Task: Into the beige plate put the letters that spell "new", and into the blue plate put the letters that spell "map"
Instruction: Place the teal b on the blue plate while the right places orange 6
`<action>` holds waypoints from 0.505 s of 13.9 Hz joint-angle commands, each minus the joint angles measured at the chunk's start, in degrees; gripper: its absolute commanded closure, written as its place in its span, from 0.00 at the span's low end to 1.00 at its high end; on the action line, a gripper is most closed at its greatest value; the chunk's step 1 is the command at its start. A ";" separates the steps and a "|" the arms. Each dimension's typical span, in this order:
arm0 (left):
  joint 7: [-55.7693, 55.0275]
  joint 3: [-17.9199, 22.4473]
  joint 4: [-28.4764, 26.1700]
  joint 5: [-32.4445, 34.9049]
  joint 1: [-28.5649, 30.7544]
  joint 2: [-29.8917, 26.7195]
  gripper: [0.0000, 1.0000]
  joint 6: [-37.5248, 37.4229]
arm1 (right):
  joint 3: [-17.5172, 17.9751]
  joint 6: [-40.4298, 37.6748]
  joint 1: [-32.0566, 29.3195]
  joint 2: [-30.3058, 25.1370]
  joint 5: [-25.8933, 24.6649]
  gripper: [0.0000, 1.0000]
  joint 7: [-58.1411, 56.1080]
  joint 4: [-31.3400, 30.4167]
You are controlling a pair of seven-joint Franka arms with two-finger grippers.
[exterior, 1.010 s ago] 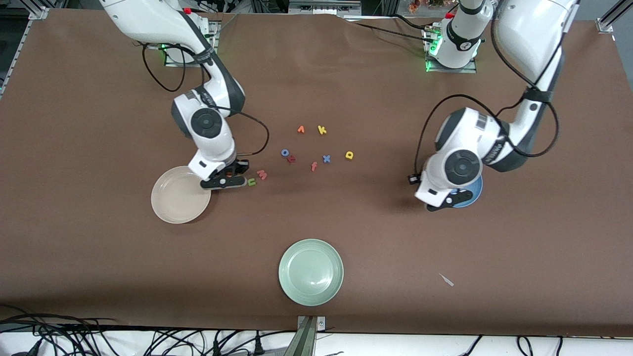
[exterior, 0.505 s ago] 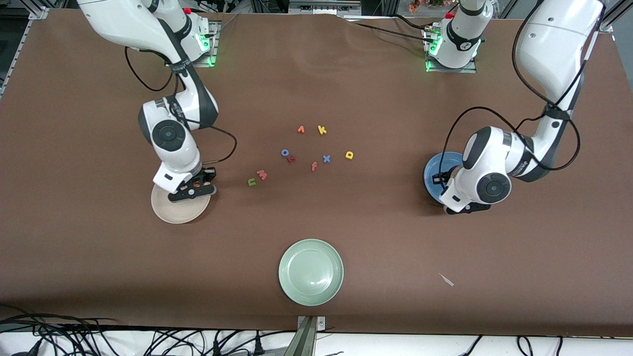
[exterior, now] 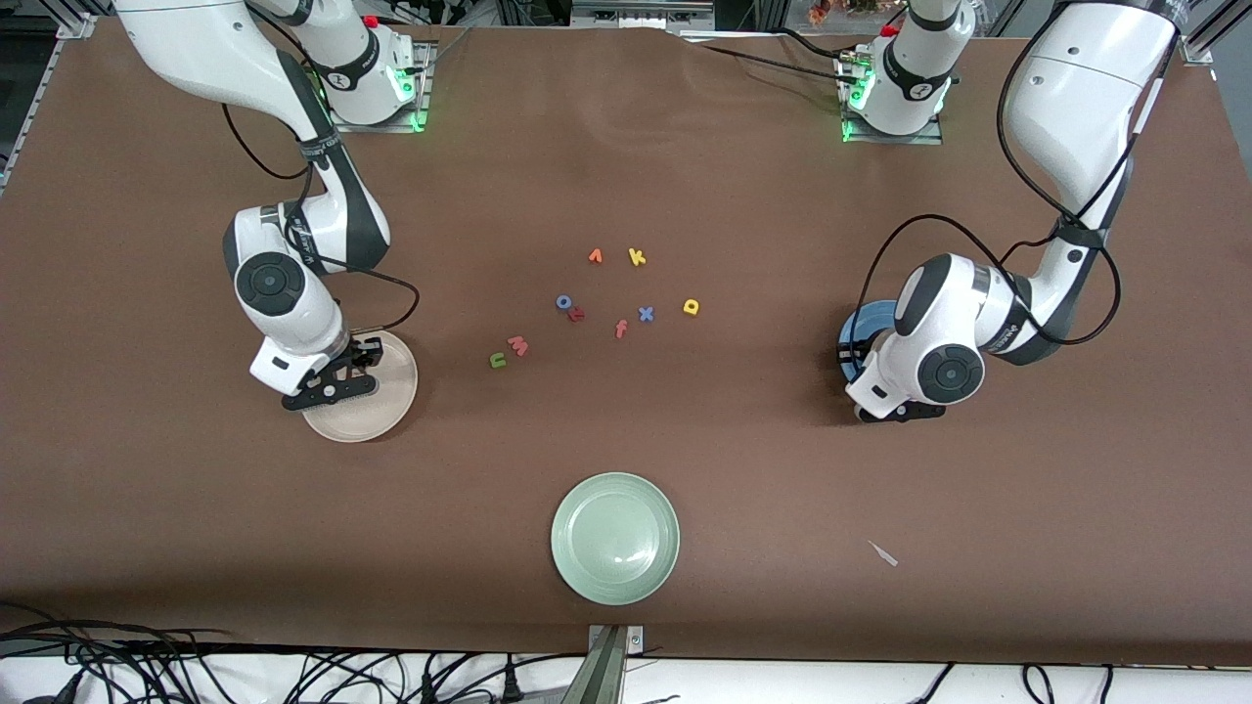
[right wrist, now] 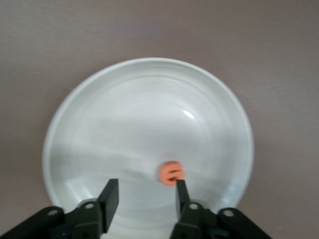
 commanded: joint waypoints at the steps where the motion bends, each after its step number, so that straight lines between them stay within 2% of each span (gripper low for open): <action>1: 0.80 -0.60 -0.08 0.66 -0.24 -1.95 0.00 -0.97 | 3.49 -1.64 0.60 -0.80 3.26 0.25 3.84 1.75; 2: 0.71 -1.29 -0.08 0.66 -0.24 -2.39 0.00 -1.14 | 4.98 -2.52 0.69 -0.54 3.27 0.25 7.43 3.06; 5: -1.29 -6.99 -0.17 -0.73 -0.16 -3.10 0.00 -0.27 | 9.99 -3.23 0.86 0.17 3.18 0.25 17.54 5.00; 7: -1.67 -9.54 -0.35 -1.19 -0.51 -2.84 0.00 1.57 | 10.88 -3.23 2.79 1.48 3.18 0.25 23.35 6.41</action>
